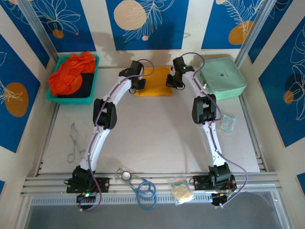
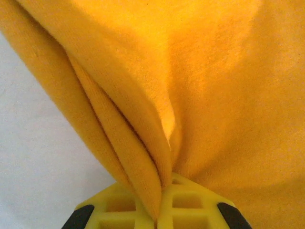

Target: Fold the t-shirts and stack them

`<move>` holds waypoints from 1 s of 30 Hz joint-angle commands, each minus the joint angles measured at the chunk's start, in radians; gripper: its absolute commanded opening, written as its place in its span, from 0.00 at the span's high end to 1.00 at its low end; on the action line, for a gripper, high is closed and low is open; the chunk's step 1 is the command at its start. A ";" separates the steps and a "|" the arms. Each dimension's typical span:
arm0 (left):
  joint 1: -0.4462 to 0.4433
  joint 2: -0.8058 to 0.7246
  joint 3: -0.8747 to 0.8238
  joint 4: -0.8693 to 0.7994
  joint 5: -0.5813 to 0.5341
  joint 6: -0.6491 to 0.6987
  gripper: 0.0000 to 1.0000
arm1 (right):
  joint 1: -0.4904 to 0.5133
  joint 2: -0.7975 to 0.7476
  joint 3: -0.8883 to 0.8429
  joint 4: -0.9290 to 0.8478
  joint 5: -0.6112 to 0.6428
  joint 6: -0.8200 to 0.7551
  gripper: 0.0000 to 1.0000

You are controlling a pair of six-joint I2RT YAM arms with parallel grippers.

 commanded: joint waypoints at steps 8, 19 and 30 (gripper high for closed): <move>0.031 -0.017 0.010 -0.017 -0.020 0.016 0.51 | -0.029 0.007 0.004 -0.060 -0.035 0.019 0.62; 0.028 -0.305 -0.028 0.063 -0.106 0.110 0.00 | -0.089 -0.220 0.033 -0.116 -0.035 -0.025 0.12; 0.010 -0.749 -0.417 0.267 -0.157 0.125 0.01 | -0.065 -0.716 -0.416 0.036 0.056 -0.084 0.01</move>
